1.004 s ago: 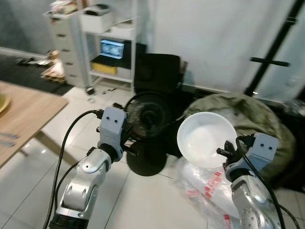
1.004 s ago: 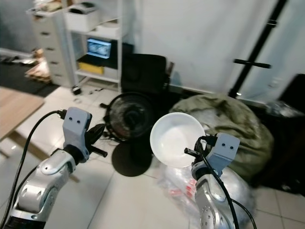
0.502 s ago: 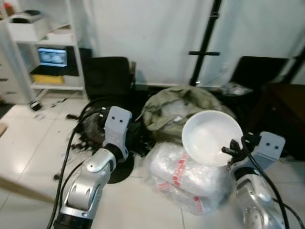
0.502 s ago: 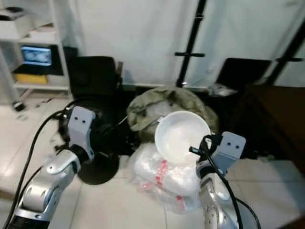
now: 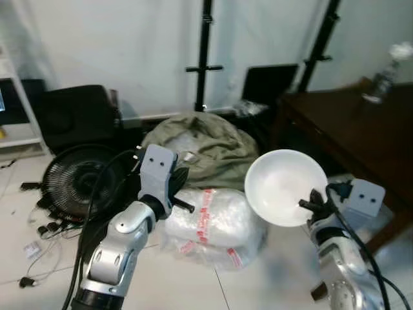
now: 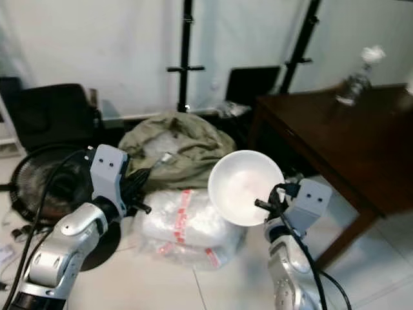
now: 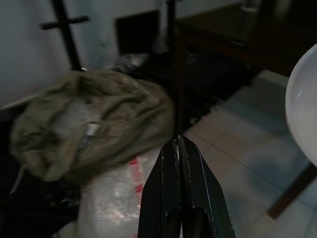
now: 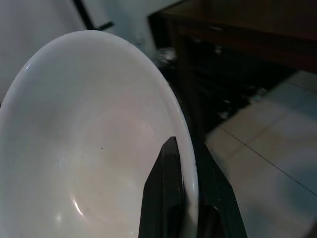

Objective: Setting the table

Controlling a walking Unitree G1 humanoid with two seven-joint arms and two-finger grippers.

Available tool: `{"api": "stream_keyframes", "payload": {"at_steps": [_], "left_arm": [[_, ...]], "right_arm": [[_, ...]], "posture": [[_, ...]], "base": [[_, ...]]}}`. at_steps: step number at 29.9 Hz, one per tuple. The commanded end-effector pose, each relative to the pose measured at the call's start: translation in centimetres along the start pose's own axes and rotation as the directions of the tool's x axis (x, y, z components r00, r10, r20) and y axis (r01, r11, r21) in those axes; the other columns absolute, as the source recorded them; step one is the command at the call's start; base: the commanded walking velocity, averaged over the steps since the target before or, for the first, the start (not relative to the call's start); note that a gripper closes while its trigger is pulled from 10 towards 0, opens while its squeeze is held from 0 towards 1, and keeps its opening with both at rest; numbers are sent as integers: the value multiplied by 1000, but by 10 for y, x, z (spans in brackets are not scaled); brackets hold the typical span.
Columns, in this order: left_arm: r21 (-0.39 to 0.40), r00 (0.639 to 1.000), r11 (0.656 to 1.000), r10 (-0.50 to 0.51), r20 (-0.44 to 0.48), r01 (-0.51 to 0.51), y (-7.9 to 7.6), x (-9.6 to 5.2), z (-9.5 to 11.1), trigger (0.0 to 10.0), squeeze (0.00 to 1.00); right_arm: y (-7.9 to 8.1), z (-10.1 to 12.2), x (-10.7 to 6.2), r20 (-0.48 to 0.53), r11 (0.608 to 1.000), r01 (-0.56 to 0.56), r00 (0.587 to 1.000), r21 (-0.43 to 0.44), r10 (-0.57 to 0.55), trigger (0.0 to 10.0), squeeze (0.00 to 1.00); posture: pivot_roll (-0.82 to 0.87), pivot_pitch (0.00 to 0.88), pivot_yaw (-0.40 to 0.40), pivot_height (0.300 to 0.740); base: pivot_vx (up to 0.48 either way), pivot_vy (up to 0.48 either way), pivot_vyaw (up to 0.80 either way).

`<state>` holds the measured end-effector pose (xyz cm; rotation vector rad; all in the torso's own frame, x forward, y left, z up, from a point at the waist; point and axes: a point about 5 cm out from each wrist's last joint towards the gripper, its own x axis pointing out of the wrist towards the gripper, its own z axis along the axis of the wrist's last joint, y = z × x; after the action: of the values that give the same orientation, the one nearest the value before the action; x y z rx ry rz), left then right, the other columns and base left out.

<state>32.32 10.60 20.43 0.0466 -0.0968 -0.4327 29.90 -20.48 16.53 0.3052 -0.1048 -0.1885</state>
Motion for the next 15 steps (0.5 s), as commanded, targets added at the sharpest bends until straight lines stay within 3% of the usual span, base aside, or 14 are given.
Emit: {"api": "stream_keyframes", "payload": {"at_steps": [1, 15], "left_arm": [[-19, 999, 999, -32, -2, 32, -6, 0, 1, 10000, 0], [-34, 997, 997, -62, 46, 64, -10, 2, 9, 10000, 0]], "right_arm": [[-5, 0, -1, 1, 1000, 19, 1000, -8, -19, 10000, 0], [-4, 4, 0, 13, 1000, 14, 1000, -17, -13, 10000, 0]], "posture": [[87, 97, 57, 740], [77, 102, 58, 740]], "base": [[0, 0, -800], [0, 0, -800]]}}
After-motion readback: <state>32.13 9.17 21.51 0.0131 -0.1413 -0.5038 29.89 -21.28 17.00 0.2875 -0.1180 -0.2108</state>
